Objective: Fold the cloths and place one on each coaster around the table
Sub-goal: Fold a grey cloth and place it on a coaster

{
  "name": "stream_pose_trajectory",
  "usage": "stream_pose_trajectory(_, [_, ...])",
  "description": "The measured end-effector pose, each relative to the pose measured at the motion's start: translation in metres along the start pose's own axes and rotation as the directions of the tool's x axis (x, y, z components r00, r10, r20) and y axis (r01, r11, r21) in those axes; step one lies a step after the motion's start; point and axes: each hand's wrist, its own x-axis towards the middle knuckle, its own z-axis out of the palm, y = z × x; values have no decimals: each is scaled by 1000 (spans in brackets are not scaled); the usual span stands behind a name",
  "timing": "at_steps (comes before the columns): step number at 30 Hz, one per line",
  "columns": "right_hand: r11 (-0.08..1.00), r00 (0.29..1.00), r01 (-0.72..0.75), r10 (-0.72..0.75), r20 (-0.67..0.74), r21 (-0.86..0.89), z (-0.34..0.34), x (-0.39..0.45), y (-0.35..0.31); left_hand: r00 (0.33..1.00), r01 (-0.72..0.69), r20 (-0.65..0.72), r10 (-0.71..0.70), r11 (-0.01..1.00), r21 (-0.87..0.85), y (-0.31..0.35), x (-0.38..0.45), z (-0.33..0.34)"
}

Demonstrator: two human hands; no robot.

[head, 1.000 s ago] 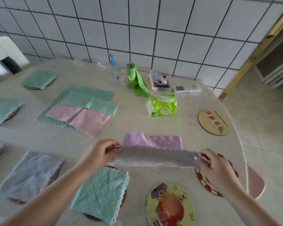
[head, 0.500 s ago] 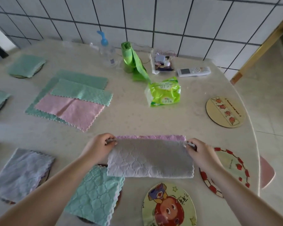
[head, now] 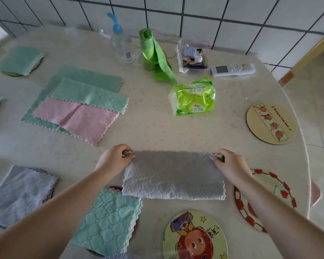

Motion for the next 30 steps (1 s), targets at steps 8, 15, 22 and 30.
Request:
stream_pose_trajectory(8, [968, 941, 163, -211, -267, -190, -2, -22, -30, 916, -283, -232, 329, 936, 210, 28, -20, 9])
stream_pose_trajectory(15, [836, 900, 422, -434, 46, -352, 85, -49, -55, 864, -501, 158, 478, 785, 365, 58, -58, 86])
stream_pose_trajectory(22, [747, 917, 362, -393, 67, -558, 84, -45, -11, 890, -453, 213, 404, 723, 521, 36, -59, 92])
stream_pose_trajectory(30, [741, 931, 323, -359, 59, -589, 62, -44, 16, 926, -377, 231, 299, 753, 539, 21, -61, 76])
